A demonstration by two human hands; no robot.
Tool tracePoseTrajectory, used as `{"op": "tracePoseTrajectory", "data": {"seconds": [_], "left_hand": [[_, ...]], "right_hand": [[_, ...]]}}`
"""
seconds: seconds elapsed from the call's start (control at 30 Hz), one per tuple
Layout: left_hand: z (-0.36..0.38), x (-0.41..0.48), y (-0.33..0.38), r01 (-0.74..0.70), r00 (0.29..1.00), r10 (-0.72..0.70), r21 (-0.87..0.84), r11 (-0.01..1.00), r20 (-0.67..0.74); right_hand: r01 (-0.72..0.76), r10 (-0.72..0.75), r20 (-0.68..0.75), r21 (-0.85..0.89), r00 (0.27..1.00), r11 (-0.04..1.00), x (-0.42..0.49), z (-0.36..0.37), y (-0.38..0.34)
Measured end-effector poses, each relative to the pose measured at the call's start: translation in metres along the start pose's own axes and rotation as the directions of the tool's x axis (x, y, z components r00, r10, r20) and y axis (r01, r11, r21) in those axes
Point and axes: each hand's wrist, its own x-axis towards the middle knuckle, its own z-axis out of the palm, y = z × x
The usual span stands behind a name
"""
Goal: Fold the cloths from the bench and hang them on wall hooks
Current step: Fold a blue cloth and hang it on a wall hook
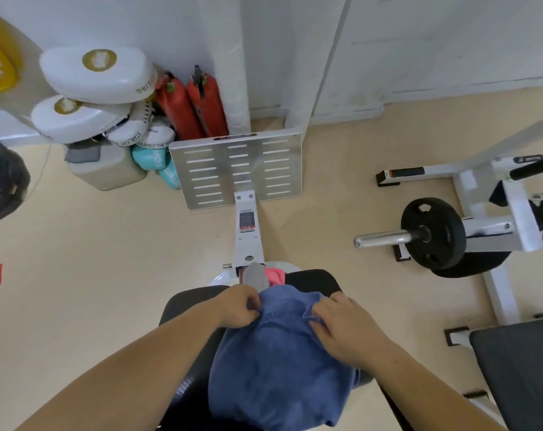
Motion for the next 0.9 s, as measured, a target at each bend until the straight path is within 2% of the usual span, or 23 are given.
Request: {"op": "tracePoseTrajectory", "data": {"seconds": [0.1,0.2,0.3,0.37,0.47,0.73,0.9], "left_hand": [[0.000,0.005,0.004,-0.054,0.999,0.053,0.072,0.996,0.007],[-0.004,0.009,0.009,-0.082,0.996,0.079,0.083,0.993,0.038],[-0.004,0.012,0.009,-0.040,0.999,0.040,0.008,0.999,0.031],[-0.005,0.011,0.005,-0.043,0.999,0.043,-0.017,0.999,-0.003],[-0.007,0.003,-0.004,-0.055,0.995,0.051,-0.056,0.997,-0.081],[-0.022,-0.040,-0.018,-0.140,0.936,0.096,-0.109,0.984,-0.339],[-0.034,-0.073,-0.013,-0.191,0.914,0.123,-0.144,0.971,-0.387]], "right_hand": [[-0.086,0.085,-0.030,-0.024,0.996,0.996,-0.001,-0.005,0.015],[-0.293,0.287,0.059,0.157,0.956,0.943,0.003,0.006,0.038],[-0.384,0.388,0.060,0.347,0.920,0.856,0.010,0.021,0.051],[-0.392,0.410,0.054,0.423,0.911,0.817,0.018,0.028,0.053],[-0.415,0.417,0.128,0.544,0.900,0.729,0.029,0.031,0.053],[-0.358,0.388,0.079,0.583,0.918,0.729,0.046,0.015,0.046],[-0.268,0.394,0.024,0.771,0.919,0.578,0.019,-0.007,0.036]]}}
